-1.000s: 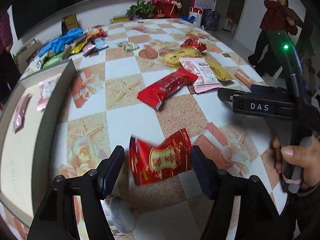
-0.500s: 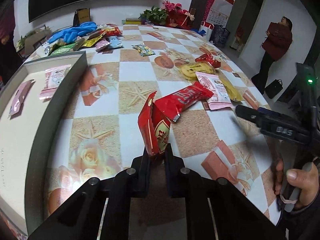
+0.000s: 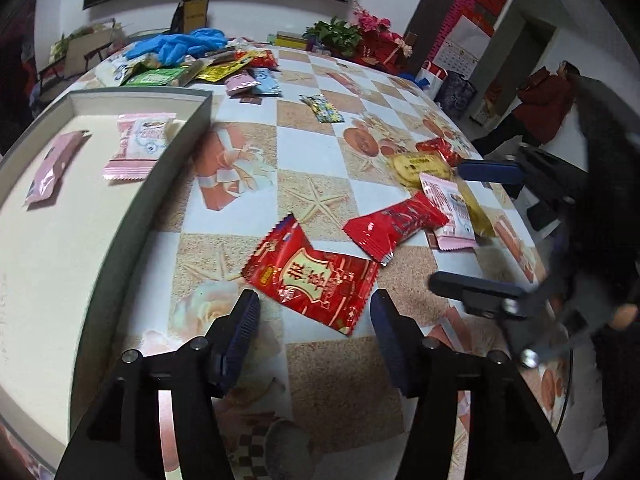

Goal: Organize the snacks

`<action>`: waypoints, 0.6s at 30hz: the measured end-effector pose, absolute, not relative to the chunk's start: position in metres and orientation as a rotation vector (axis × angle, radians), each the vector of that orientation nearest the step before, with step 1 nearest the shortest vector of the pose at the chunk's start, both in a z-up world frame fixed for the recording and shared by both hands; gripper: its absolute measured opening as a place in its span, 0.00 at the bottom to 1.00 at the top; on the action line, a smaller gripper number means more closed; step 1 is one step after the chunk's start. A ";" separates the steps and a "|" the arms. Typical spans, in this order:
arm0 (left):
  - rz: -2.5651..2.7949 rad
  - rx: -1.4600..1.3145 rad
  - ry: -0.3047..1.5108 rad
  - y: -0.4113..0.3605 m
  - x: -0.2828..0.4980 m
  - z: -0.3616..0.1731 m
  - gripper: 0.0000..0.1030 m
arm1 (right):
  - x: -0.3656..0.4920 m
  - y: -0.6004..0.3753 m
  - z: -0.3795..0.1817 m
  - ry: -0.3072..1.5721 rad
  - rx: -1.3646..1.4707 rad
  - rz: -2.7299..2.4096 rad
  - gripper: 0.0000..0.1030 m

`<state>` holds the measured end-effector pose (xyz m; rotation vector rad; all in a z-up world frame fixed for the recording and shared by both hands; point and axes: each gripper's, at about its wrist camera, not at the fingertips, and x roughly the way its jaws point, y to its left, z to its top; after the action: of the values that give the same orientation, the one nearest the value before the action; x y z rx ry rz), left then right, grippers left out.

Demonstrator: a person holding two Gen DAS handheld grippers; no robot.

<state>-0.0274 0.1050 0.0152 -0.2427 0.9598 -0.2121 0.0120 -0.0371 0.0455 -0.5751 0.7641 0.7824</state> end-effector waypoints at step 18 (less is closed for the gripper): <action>-0.120 -0.322 0.991 0.102 -0.016 0.014 0.70 | 0.022 -0.042 0.004 0.963 -0.363 0.683 0.33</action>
<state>-0.0162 0.1022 0.0138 -0.3221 0.9913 -0.1201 0.0216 -0.0419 0.0038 -0.3627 0.9634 0.6833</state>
